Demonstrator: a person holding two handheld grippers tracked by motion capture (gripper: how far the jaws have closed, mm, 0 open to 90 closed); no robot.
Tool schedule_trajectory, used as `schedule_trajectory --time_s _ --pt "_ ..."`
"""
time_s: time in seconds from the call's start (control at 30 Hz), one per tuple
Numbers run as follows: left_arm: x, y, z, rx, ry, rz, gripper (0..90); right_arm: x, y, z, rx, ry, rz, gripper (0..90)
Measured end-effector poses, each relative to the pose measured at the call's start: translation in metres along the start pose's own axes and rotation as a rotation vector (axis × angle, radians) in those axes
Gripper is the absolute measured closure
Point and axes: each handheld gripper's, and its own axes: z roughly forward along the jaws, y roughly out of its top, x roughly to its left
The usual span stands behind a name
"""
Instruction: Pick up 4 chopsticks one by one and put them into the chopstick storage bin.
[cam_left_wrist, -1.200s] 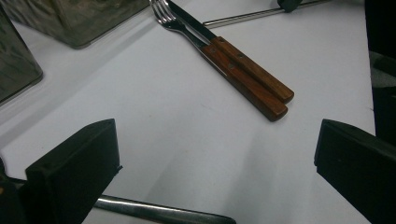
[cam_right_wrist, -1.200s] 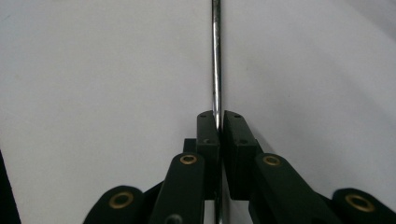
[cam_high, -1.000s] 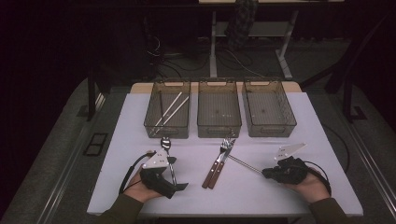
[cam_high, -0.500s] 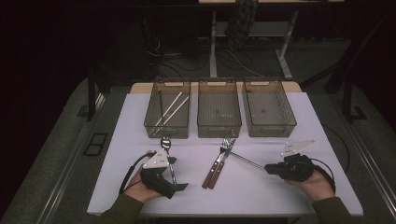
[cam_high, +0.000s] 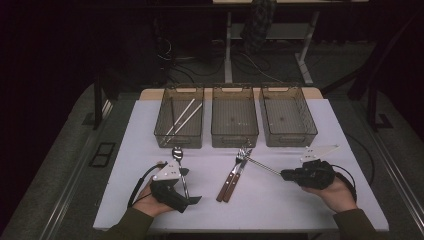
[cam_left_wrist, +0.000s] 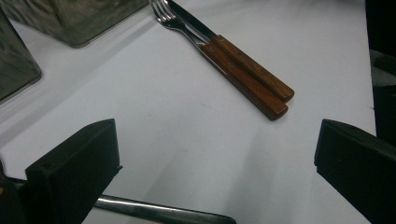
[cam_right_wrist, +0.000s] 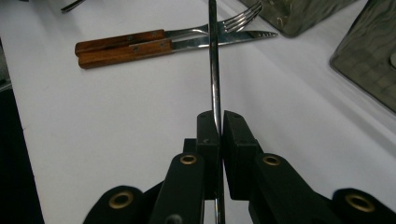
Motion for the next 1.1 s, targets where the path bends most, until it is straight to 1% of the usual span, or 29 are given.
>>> schedule_trajectory --time_s 0.33,0.6,0.9,1.1 --pt "0.0 0.0 0.0 0.003 0.0 0.001 0.0 0.0 0.017 0.006 -0.032 0.003 -0.003 85.4" --pt "0.0 0.0 0.0 0.003 -0.001 0.002 0.0 -0.002 0.03 0.011 -0.063 0.005 0.007 85.4" --pt "0.001 0.0 0.0 0.002 -0.003 0.002 0.0 0.0 0.049 0.021 -0.088 0.007 0.015 85.4" --pt "0.001 0.0 0.0 0.002 -0.004 0.003 0.0 0.002 0.066 0.03 -0.095 0.004 0.008 85.5"
